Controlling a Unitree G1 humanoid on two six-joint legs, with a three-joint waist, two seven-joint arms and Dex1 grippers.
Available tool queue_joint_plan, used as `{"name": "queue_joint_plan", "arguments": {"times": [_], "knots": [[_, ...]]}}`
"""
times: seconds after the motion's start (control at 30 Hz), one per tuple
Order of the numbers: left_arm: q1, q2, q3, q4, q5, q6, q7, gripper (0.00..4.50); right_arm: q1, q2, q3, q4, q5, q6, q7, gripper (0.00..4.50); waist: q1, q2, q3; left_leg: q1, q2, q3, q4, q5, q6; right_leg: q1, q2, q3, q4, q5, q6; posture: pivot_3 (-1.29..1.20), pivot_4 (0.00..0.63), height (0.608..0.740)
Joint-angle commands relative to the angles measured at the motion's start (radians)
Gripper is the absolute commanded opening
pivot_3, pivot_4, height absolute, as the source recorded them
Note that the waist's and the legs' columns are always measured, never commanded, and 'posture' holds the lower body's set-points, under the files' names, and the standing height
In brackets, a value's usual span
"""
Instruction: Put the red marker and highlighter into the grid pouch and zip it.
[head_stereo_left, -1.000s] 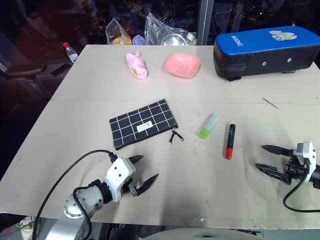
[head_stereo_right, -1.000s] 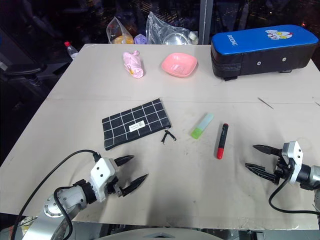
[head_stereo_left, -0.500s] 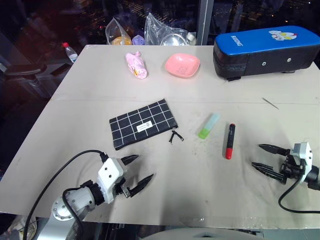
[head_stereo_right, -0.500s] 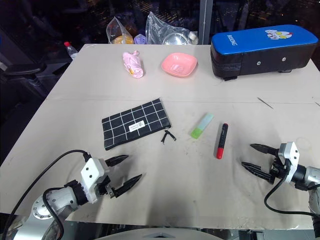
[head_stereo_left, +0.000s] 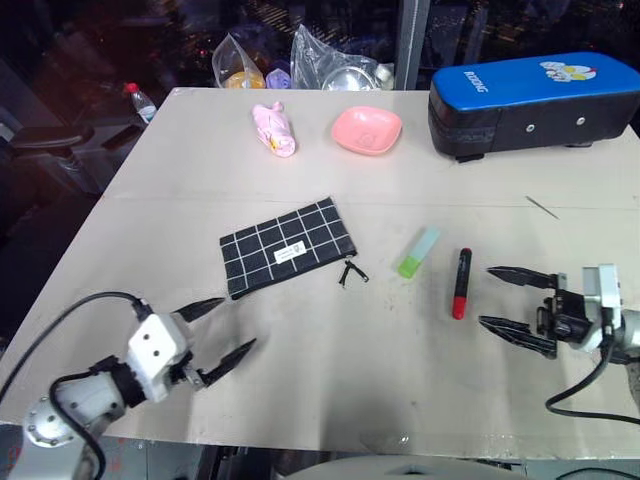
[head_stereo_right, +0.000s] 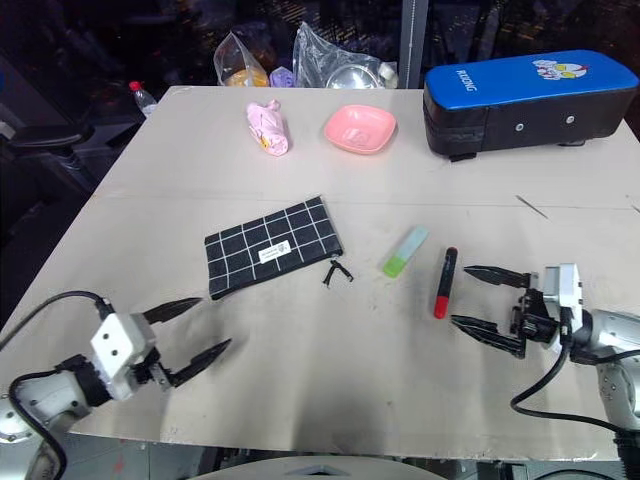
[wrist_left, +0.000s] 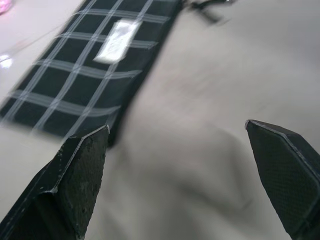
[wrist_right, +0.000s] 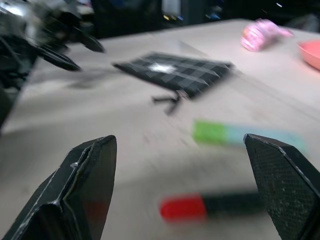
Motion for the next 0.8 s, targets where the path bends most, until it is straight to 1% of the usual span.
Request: {"name": "queue_joint_plan", "arguments": {"times": [0.03, 0.1, 0.17, 0.2, 0.3, 0.33, 0.43, 0.57, 0.8], "knots": [[-0.122, 0.127, 0.05, 0.26, 0.14, -0.318, -0.04, 4.44, -0.051, 0.02, 0.028, -0.104, 0.05, 0.056, -0.054, 4.13, 0.009, 0.0, 0.0, 0.0, 0.0, 0.0, 0.0, 0.0, 0.0, -0.001, 0.0, 0.0, 0.001, 0.0, -0.001, 0.0, 0.15, 0.734], [-0.192, 0.178, 0.012, 0.379, 0.208, -0.465, -0.039, 4.44, -0.069, 0.024, 0.038, -0.118, 0.052, 0.071, -0.068, 4.13, 0.011, 0.0, 0.0, -0.001, 0.001, 0.0, 0.0, -0.002, -0.004, -0.003, 0.001, 0.0, 0.0, 0.002, -0.003, 0.0, 0.15, 0.734], [-0.265, 0.21, -0.034, 0.469, 0.282, -0.594, -0.014, 4.44, -0.081, 0.022, 0.039, -0.121, 0.055, 0.082, -0.075, 4.13, 0.013, 0.0, 0.0, -0.002, 0.0, 0.002, 0.0, -0.002, -0.004, -0.003, 0.001, 0.002, -0.001, 0.003, -0.002, 0.0, 0.15, 0.734], [-0.304, 0.219, -0.054, 0.51, 0.32, -0.651, 0.007, 4.44, -0.085, 0.021, 0.038, -0.124, 0.058, 0.088, -0.079, 4.13, 0.013, -0.001, 0.0, -0.002, -0.001, 0.003, 0.0, -0.002, -0.003, -0.003, 0.001, 0.003, -0.003, 0.006, -0.004, 0.0, 0.15, 0.734], [-0.418, 0.233, -0.117, 0.624, 0.421, -0.783, 0.072, 4.44, -0.093, 0.015, 0.031, -0.134, 0.067, 0.102, -0.088, 4.13, 0.012, -0.005, -0.001, -0.005, -0.002, 0.004, 0.0, -0.001, 0.001, -0.006, 0.001, 0.004, -0.004, 0.008, -0.002, 0.0, 0.15, 0.734], [-0.45, 0.236, -0.139, 0.658, 0.45, -0.816, 0.091, 4.44, -0.096, 0.013, 0.027, -0.137, 0.069, 0.107, -0.09, 4.13, 0.011, -0.005, -0.001, -0.008, -0.002, 0.004, 0.0, 0.0, 0.001, -0.01, 0.002, 0.004, -0.003, 0.01, -0.002, 0.0, 0.15, 0.734], [-0.542, 0.218, -0.193, 0.728, 0.495, -0.862, 0.155, 4.44, -0.093, 0.01, 0.022, -0.156, 0.075, 0.117, -0.102, 4.13, 0.006, -0.006, -0.001, -0.012, -0.001, 0.004, 0.002, 0.002, -0.002, -0.012, 0.003, 0.004, -0.002, 0.011, -0.002, 0.0, 0.15, 0.734], [-0.618, 0.183, -0.285, 0.758, 0.5, -0.89, 0.187, 4.44, -0.085, 0.012, 0.02, -0.18, 0.08, 0.126, -0.12, 4.13, -0.003, -0.006, -0.001, -0.012, -0.001, 0.004, 0.003, 0.0, 0.001, -0.012, 0.004, 0.004, 0.0, 0.011, -0.002, 0.0, 0.15, 0.734], [-0.649, 0.174, -0.378, 0.773, 0.509, -0.929, 0.222, 4.44, -0.08, 0.013, 0.009, -0.194, 0.078, 0.123, -0.147, 4.13, -0.015, -0.006, -0.001, -0.011, -0.002, 0.005, 0.006, 0.0, 0.001, -0.012, 0.005, 0.005, 0.002, 0.012, -0.001, 0.0, 0.15, 0.734]]}}
